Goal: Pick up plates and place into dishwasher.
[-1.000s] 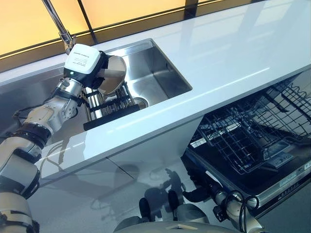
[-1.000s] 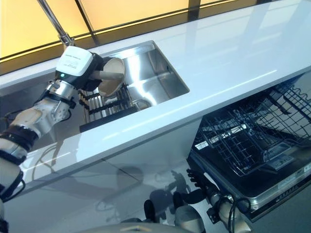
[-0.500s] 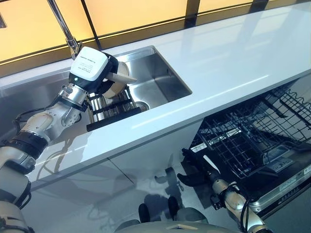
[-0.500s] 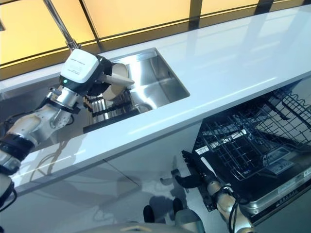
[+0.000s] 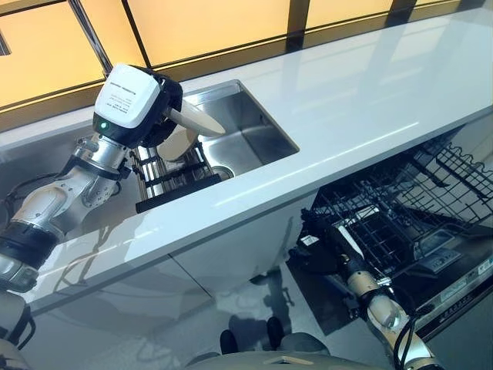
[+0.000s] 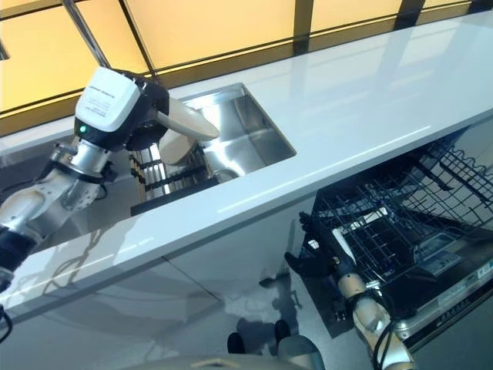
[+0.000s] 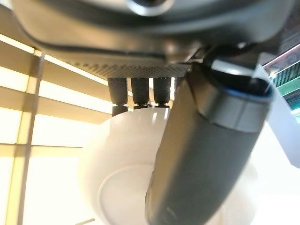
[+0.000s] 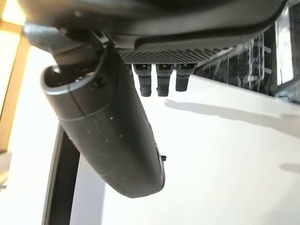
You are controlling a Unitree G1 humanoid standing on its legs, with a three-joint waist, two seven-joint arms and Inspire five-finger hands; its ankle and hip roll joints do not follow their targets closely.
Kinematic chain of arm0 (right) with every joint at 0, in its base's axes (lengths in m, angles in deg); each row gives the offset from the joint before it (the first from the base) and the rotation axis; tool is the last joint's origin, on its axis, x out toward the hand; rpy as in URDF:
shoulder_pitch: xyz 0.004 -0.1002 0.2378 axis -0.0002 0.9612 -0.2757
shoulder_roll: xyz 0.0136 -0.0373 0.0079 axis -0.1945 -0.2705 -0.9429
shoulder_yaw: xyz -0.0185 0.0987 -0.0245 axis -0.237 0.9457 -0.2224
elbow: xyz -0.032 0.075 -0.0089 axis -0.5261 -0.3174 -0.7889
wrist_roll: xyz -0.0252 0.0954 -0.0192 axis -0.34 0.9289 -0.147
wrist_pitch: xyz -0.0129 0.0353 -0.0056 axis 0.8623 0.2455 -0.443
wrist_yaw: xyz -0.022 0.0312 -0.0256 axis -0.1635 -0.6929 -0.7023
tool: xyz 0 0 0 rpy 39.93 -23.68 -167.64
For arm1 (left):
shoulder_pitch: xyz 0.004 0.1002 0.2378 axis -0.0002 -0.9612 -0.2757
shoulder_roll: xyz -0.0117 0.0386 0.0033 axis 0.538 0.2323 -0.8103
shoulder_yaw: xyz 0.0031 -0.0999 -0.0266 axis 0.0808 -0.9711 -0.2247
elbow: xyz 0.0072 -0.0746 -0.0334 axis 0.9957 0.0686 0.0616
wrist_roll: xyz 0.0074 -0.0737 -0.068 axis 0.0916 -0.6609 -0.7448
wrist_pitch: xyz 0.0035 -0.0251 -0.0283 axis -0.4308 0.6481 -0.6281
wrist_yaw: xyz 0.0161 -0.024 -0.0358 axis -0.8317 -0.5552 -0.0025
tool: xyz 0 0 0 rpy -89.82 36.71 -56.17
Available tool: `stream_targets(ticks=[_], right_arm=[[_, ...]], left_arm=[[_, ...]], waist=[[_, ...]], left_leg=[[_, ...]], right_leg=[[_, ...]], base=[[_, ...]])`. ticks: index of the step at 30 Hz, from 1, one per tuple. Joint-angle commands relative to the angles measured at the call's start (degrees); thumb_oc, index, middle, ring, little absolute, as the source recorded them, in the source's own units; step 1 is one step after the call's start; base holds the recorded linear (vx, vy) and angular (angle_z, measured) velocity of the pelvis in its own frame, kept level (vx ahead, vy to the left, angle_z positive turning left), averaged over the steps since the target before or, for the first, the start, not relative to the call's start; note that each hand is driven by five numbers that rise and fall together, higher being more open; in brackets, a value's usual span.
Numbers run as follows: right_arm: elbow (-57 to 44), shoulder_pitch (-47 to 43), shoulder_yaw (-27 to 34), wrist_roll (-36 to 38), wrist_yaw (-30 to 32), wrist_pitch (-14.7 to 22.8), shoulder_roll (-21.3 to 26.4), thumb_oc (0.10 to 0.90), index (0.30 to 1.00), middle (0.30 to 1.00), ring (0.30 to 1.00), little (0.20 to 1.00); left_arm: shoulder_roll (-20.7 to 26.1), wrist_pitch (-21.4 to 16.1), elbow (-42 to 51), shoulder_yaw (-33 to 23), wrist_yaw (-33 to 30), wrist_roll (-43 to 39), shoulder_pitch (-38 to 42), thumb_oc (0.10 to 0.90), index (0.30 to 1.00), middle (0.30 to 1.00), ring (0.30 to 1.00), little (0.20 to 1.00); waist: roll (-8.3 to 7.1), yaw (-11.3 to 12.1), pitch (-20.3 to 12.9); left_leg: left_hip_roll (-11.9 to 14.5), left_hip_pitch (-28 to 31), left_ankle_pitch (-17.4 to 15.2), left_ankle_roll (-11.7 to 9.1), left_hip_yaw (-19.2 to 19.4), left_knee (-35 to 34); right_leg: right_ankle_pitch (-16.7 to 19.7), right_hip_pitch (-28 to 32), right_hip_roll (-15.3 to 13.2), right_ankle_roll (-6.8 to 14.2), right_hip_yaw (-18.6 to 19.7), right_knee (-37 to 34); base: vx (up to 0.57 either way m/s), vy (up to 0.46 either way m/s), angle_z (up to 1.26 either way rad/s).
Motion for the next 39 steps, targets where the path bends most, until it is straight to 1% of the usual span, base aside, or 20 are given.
stream_targets(ticks=[1,4,6,7,9,14,16,17,18,20,22,23,25,27,30,33,39], right_arm=[[-8.00,-1.14,4.47,-1.07,4.59,8.73,4.17,0.800,0.900,0.900,0.900,0.900],[-9.52,-1.15,5.94,-1.62,5.97,9.53,4.46,0.800,0.900,0.900,0.900,0.900],[-10.37,-1.35,7.07,-2.41,8.34,10.42,4.71,0.800,0.900,0.900,0.900,0.900],[-10.37,-1.35,7.07,-2.41,8.34,10.42,4.71,0.800,0.900,0.900,0.900,0.900],[-11.65,-1.20,9.37,-4.64,11.77,10.92,4.97,0.800,0.900,0.900,0.900,0.900],[-12.66,-0.48,13.13,-7.03,15.65,12.93,5.95,0.800,0.900,0.900,0.900,0.900],[-13.42,-0.89,15.43,-8.05,19.06,14.88,7.01,0.800,0.900,0.900,0.900,0.900],[-13.77,-1.19,16.25,-8.05,19.72,15.52,7.33,0.800,0.900,0.900,0.900,0.900],[-14.29,-1.44,16.99,-8.46,20.66,17.05,7.77,0.800,0.900,0.900,0.900,0.900],[-15.08,-1.85,17.53,-8.84,21.15,17.81,7.99,0.800,0.900,0.900,0.900,0.900],[-17.83,-3.31,18.37,-9.52,21.62,20.06,9.05,0.800,0.900,0.900,0.900,0.900],[-17.83,-3.31,18.37,-9.52,21.62,20.06,9.05,0.800,0.900,0.900,0.900,0.900],[-20.49,-4.44,18.74,-8.72,19.94,21.33,9.80,0.800,0.900,0.900,0.900,0.900],[-22.29,-5.62,18.50,-6.74,16.67,21.69,10.24,0.800,0.900,0.900,0.900,0.900],[-24.39,-6.64,17.52,-5.79,14.21,21.20,10.47,0.800,0.900,0.900,0.900,0.900],[-26.04,-8.16,15.69,-3.86,10.96,20.74,10.37,0.800,0.900,0.900,0.900,0.900],[-26.49,-11.67,12.24,-1.94,7.52,20.32,10.49,0.800,0.900,0.900,0.900,0.900]], left_arm=[[1.93,0.25,1.59,-9.16,-5.21,-2.72,2.93,0.100,0.300,0.300,0.300,0.200],[1.95,0.10,2.95,-9.95,-4.92,-3.16,1.97,0.100,0.300,0.300,0.300,0.200],[1.52,-0.65,3.14,-10.35,-5.27,-3.89,1.67,0.100,0.300,0.300,0.300,0.200],[1.52,-0.65,3.14,-10.35,-5.27,-3.89,1.67,0.100,0.300,0.300,0.300,0.200],[0.93,-1.62,4.68,-11.50,-5.01,-5.55,1.45,0.100,0.300,0.300,0.300,0.200],[0.30,-1.70,7.70,-13.14,-3.66,-6.92,0.73,0.100,0.300,0.300,0.300,0.200],[-0.52,-1.49,9.53,-13.27,-2.49,-7.56,0.57,0.100,0.300,0.300,0.300,0.200],[-0.81,-1.14,10.40,-13.26,-1.70,-8.03,0.65,0.100,0.300,0.300,0.300,0.200],[-1.01,-1.04,11.17,-13.11,-0.96,-8.81,0.76,0.100,0.300,0.300,0.300,0.200],[-1.49,-0.94,11.80,-13.01,-0.30,-9.16,0.81,0.100,0.300,0.300,0.300,0.200],[-3.22,-0.72,12.91,-12.09,1.70,-9.73,1.25,0.100,0.300,0.300,0.300,0.200],[-3.22,-0.72,12.91,-12.09,1.70,-9.73,1.25,0.100,0.300,0.300,0.300,0.200],[-4.18,-1.13,12.80,-10.87,2.85,-10.44,2.16,0.100,0.300,0.300,0.300,0.200],[-4.98,-1.60,12.65,-9.96,4.14,-10.93,3.12,0.100,0.300,0.300,0.300,0.200],[-5.47,-1.30,12.40,-8.36,5.13,-12.02,4.90,0.100,0.300,0.300,0.300,0.200],[-7.00,-0.82,12.25,-6.53,5.65,-12.46,6.27,0.100,0.300,0.300,0.300,0.200],[-9.60,-0.25,12.73,-4.17,6.30,-12.49,8.20,0.100,0.300,0.300,0.300,0.200]], waist=[[2.05,-1.01,-6.31],[2.06,-1.13,-6.39],[2.06,-1.26,-6.49],[2.06,-1.26,-6.49],[2.00,-1.51,-6.60],[1.82,-1.98,-6.81],[1.69,-2.15,-6.75],[1.67,-2.16,-6.72],[1.68,-2.16,-6.68],[1.64,-2.18,-6.64],[1.57,-2.08,-6.54],[1.57,-2.08,-6.54],[1.46,-1.95,-6.72],[1.35,-1.78,-6.98],[1.29,-1.61,-7.22],[1.25,-1.38,-7.43],[1.15,-0.56,-7.55]], left_leg=[[-2.30,3.89,-10.85,1.62,-0.85,0.40],[-2.30,3.93,-10.93,1.72,-0.71,0.40],[-2.32,3.86,-10.99,1.81,-0.53,0.40],[-2.32,3.86,-10.99,1.81,-0.53,0.40],[-2.30,3.80,-11.07,1.92,-0.19,0.40],[-2.29,3.74,-11.17,2.13,0.08,0.40],[-2.36,3.73,-11.21,2.26,-0.08,0.40],[-2.35,3.75,-11.24,2.28,-0.07,0.40],[-2.38,3.77,-11.22,2.31,-0.11,0.40],[-2.39,3.73,-11.21,2.31,-0.12,0.40],[-2.50,3.63,-11.16,2.44,-0.33,0.40],[-2.50,3.63,-11.16,2.44,-0.33,0.40],[-2.52,3.55,-11.15,2.43,-0.27,0.40],[-2.45,3.49,-11.14,2.37,-0.12,0.40],[-2.42,3.38,-11.04,2.37,-0.08,0.40],[-2.43,3.35,-10.96,2.41,-0.05,0.40],[-2.52,3.28,-10.86,2.38,-0.45,0.40]], right_leg=[[-7.89,3.98,2.80,2.22,0.65,0.31],[-7.87,3.95,2.76,2.33,0.77,0.31],[-7.85,3.83,2.78,2.39,0.84,0.31],[-7.85,3.83,2.78,2.39,0.84,0.31],[-7.81,3.65,2.83,2.49,1.04,0.31],[-7.68,3.43,2.93,2.52,1.53,0.31],[-7.55,3.34,3.04,2.49,1.85,0.31],[-7.50,3.34,3.07,2.50,1.93,0.31],[-7.45,3.35,3.10,2.49,2.04,0.31],[-7.42,3.30,3.13,2.48,2.13,0.31],[-7.34,3.22,3.22,2.43,2.44,0.31],[-7.34,3.22,3.22,2.43,2.44,0.31],[-7.33,3.15,3.25,2.55,2.47,0.31],[-7.35,3.12,3.25,2.61,2.35,0.31],[-7.30,3.02,3.26,2.59,2.17,0.31],[-7.28,3.01,3.27,2.53,2.04,0.31],[-7.23,3.07,3.22,2.42,1.66,0.31]], base=[[-0.01,0.010,-0.04],[-0.01,0.009,-0.07],[-0.01,0.009,-0.03],[-0.01,0.013,-0.03],[-0.01,0.024,-0.07],[-0.01,0.013,-0.05],[-0.01,0.006,-0.02],[0.00,0.000,0.00],[0.00,0.000,0.00],[-0.02,0.005,-0.05],[-0.04,0.007,-0.06],[-0.04,0.006,-0.03],[-0.02,0.002,-0.01],[-0.03,-0.003,-0.01],[0.00,0.000,0.00],[0.00,0.000,0.00],[0.00,0.000,0.00]])
